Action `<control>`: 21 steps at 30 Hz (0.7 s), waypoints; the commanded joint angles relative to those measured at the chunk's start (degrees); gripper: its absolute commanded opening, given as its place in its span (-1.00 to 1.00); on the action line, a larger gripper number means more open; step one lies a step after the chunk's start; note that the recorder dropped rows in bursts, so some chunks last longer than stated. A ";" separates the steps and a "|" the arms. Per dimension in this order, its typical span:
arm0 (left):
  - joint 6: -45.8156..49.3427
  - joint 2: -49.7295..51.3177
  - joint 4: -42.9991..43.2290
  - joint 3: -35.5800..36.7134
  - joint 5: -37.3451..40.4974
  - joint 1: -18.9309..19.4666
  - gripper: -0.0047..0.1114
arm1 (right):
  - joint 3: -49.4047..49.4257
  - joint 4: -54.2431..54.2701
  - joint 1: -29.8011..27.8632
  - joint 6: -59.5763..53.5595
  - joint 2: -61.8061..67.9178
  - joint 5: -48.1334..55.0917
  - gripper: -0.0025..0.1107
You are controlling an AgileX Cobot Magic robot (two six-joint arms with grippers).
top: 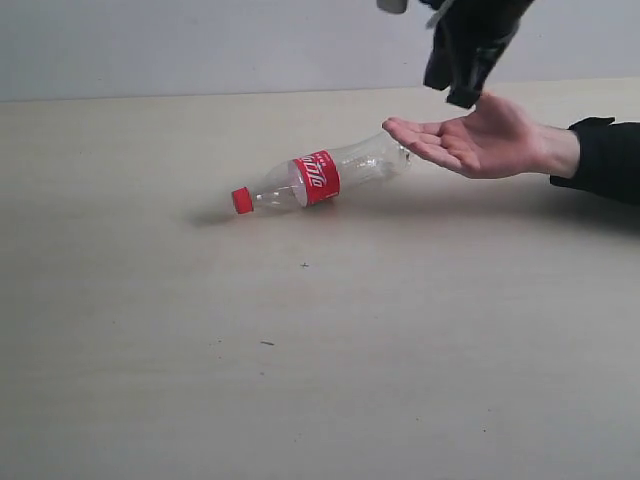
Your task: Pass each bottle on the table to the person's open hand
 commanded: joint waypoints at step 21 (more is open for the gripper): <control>-0.44 -0.29 0.10 0.19 -0.22 0.16 -0.92 | -4.33 -3.17 8.19 -19.34 15.24 -13.89 -0.96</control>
